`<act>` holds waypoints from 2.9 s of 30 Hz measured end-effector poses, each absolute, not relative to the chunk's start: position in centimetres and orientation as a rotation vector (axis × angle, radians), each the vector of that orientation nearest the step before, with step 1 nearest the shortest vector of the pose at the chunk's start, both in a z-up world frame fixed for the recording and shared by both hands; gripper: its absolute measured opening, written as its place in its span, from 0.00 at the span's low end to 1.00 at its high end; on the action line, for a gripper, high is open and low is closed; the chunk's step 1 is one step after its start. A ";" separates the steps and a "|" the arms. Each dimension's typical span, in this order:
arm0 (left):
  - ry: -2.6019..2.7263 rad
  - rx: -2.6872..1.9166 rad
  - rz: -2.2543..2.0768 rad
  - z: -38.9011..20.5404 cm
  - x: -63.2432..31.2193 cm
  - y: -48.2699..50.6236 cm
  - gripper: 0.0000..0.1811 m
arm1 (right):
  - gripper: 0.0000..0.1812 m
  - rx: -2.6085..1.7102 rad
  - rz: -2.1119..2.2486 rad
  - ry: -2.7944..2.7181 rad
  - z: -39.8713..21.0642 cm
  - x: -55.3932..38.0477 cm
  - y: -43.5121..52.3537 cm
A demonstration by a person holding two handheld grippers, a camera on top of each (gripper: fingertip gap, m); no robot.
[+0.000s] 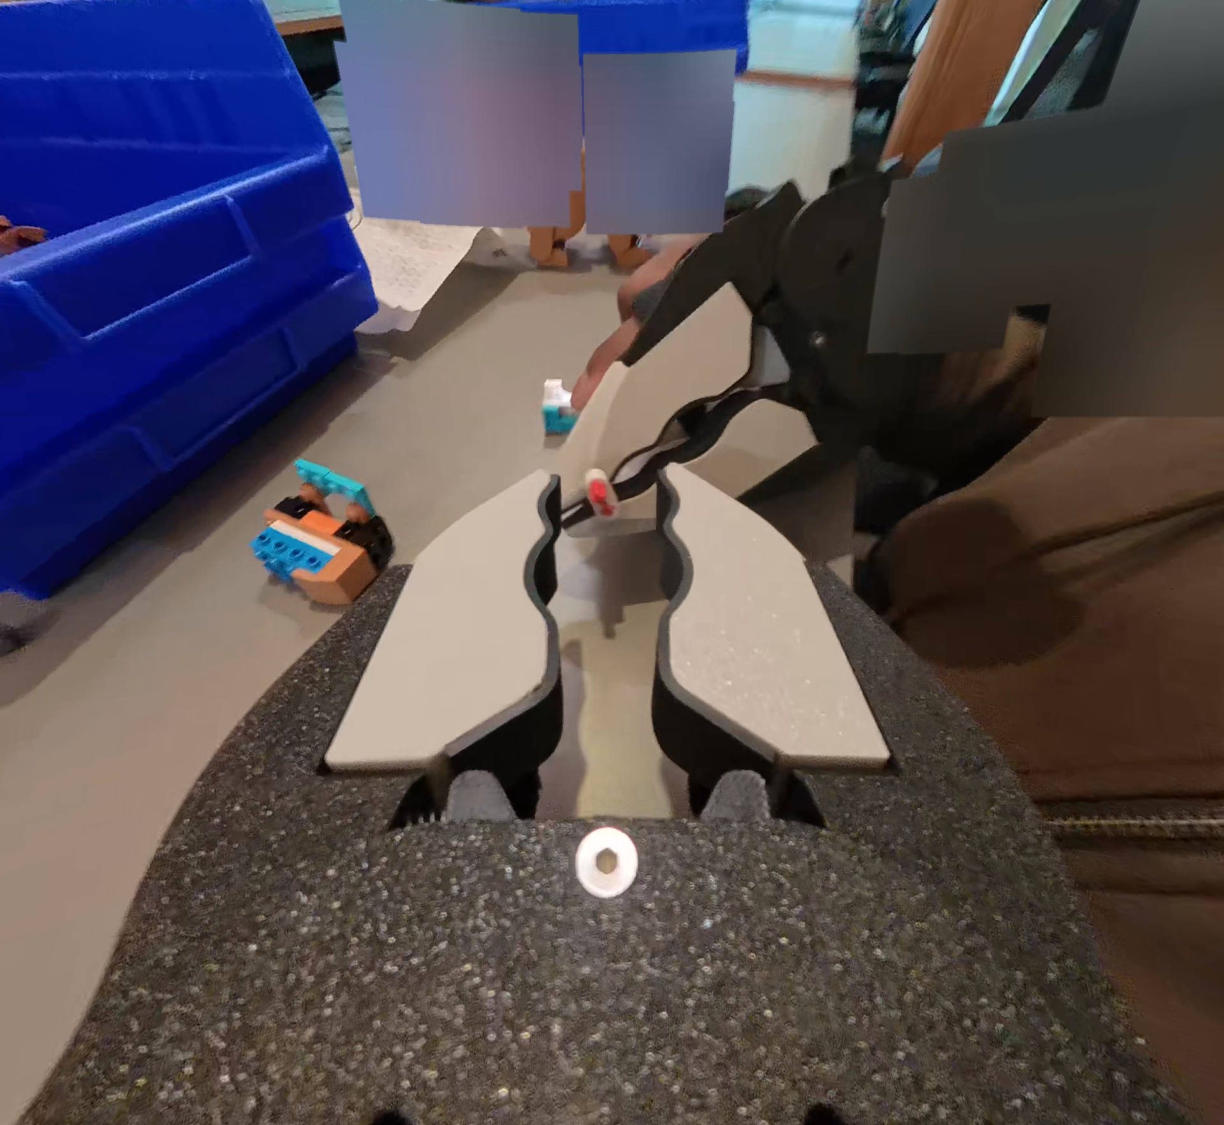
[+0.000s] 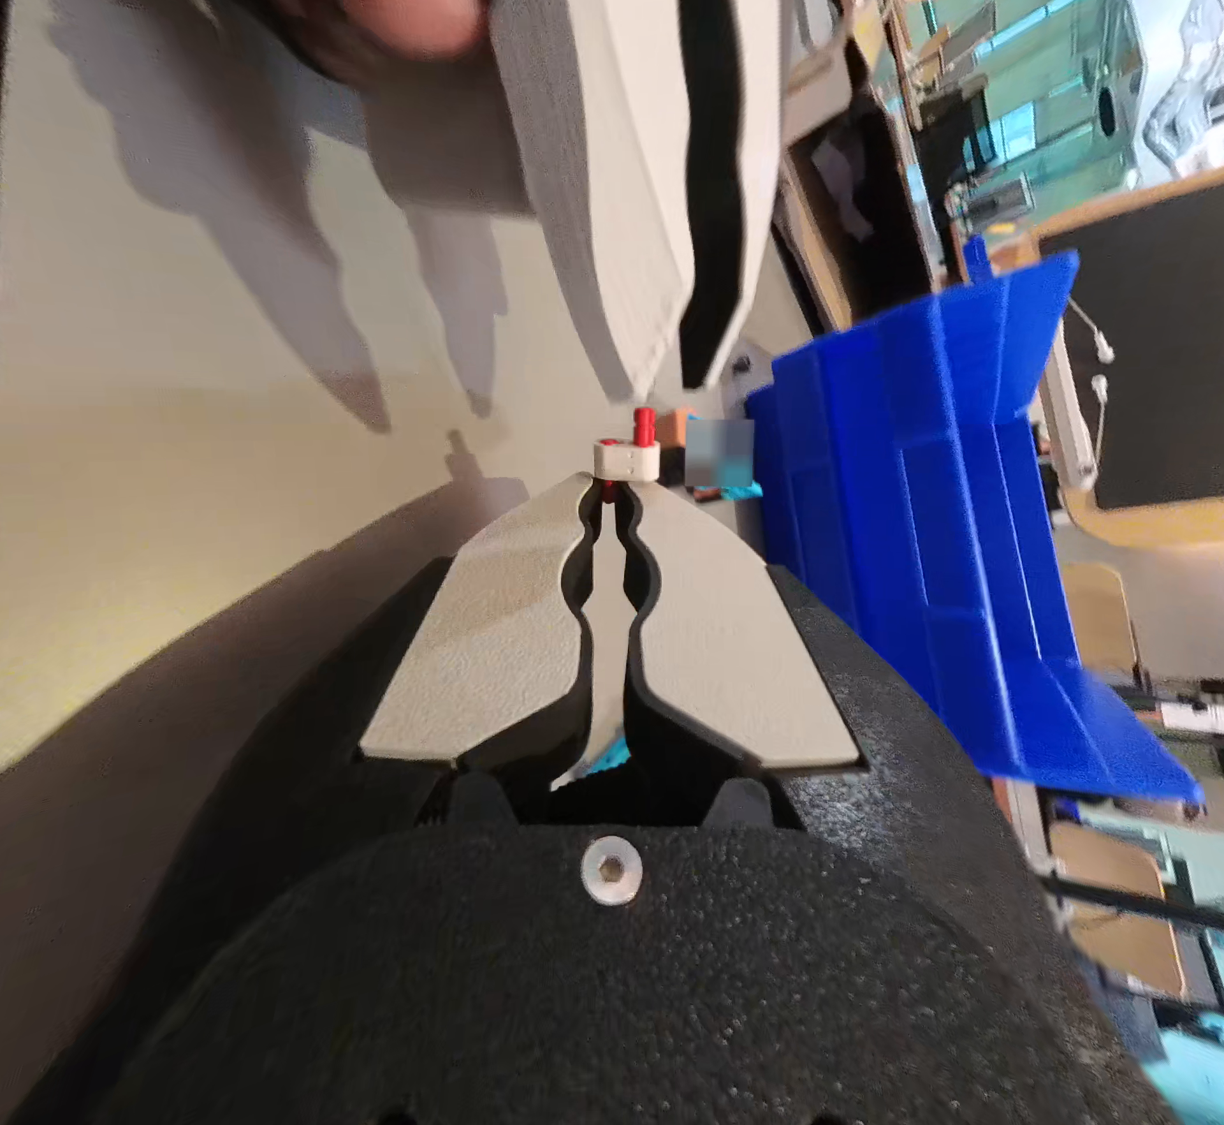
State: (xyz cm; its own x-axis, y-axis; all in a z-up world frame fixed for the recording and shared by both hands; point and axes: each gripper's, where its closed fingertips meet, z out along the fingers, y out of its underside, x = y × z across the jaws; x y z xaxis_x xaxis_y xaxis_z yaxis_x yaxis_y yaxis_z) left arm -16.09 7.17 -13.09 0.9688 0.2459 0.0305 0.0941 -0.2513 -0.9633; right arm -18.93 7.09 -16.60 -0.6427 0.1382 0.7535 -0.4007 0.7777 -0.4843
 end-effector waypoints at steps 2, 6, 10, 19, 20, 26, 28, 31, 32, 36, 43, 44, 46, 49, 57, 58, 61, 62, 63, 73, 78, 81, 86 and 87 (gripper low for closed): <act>-0.227 -1.909 0.255 -14.2 -16.3 6.8 0.15 | 0.02 0.251 0.820 -2.119 -16.8 -18.4 6.1; -0.204 -1.980 0.322 -15.1 -16.1 6.9 0.12 | 0.02 0.299 0.744 -2.079 -17.2 -18.4 5.9; -0.227 -1.997 0.298 -15.4 -16.1 7.1 0.06 | 0.02 0.320 0.700 -2.014 -16.8 -18.4 6.1; -0.249 -1.989 0.307 -15.3 -16.1 7.3 0.04 | 0.02 0.354 0.648 -1.904 -16.2 -18.6 6.1; -0.253 -1.984 0.302 -15.2 -16.1 7.2 0.04 | 0.02 0.354 0.641 -1.889 -16.0 -18.6 6.1; -0.257 -2.000 0.358 -15.4 -16.2 7.2 0.04 | 0.02 0.369 0.550 -1.856 -16.1 -18.8 6.2; -0.245 -1.987 0.359 -15.2 -16.0 7.1 0.04 | 0.02 0.374 0.542 -1.843 -16.0 -18.7 6.2; -0.230 -1.976 0.254 -15.1 -15.2 6.9 0.04 | 0.01 0.407 0.554 -1.816 -15.7 -18.0 6.0; -0.231 -1.979 0.184 -15.1 -14.9 6.8 0.04 | 0.01 0.423 0.565 -1.816 -15.7 -17.7 5.9; -0.252 -1.965 -0.030 -15.1 -13.9 6.5 0.04 | 0.01 0.470 0.599 -1.803 -15.7 -16.8 5.5; -0.240 -1.969 -0.177 -15.0 -13.3 6.4 0.04 | 0.01 0.497 0.682 -1.833 -15.7 -16.1 5.4; -0.224 -1.979 -0.160 -15.1 -13.2 6.3 0.04 | 0.01 0.494 0.700 -1.847 -15.7 -16.0 5.4; -0.185 -1.991 -0.122 -14.9 -13.0 6.3 0.04 | 0.01 0.484 0.752 -1.877 -15.7 -15.8 5.3; -0.102 -2.026 -0.033 -14.7 -12.7 6.3 0.04 | 0.01 0.461 0.841 -1.924 -15.5 -15.3 5.3; -0.031 -2.048 0.009 -14.5 -12.1 6.3 0.04 | 0.01 0.448 0.904 -1.939 -15.2 -14.6 5.4; -0.054 -2.035 -0.033 -14.5 -12.0 6.3 0.04 | 0.01 0.457 0.887 -1.921 -15.2 -14.6 5.4; -0.160 -2.026 -0.076 -14.6 -13.0 5.4 0.04 | 0.00 0.455 0.811 -1.885 -15.0 -15.0 6.0; -0.231 -2.024 0.015 -14.3 -15.1 3.4 0.04 | 0.00 0.420 0.702 -1.857 -15.1 -16.4 7.9; -0.324 -1.958 0.034 -13.3 -16.9 1.0 0.04 | 0.00 0.368 0.644 -1.850 -15.2 -17.7 10.3; -0.189 -1.920 0.060 -12.3 -15.3 2.7 0.04 | 0.02 0.337 0.813 -1.823 -13.8 -17.4 8.1; -0.154 -1.977 0.090 -13.6 -14.3 4.4 0.04 | 0.11 0.382 0.773 -1.858 -15.0 -17.0 6.2; -0.166 -2.001 0.133 -14.0 -14.2 5.0 0.04 | 0.12 0.389 0.759 -1.861 -15.2 -16.8 5.6; -0.196 -2.029 0.169 -14.8 -14.5 5.3 0.04 | 0.12 0.385 0.801 -1.856 -14.9 -16.3 5.0; -0.204 -2.024 0.155 -14.9 -14.4 5.4 0.04 | 0.12 0.383 0.803 -1.856 -14.9 -16.3 5.0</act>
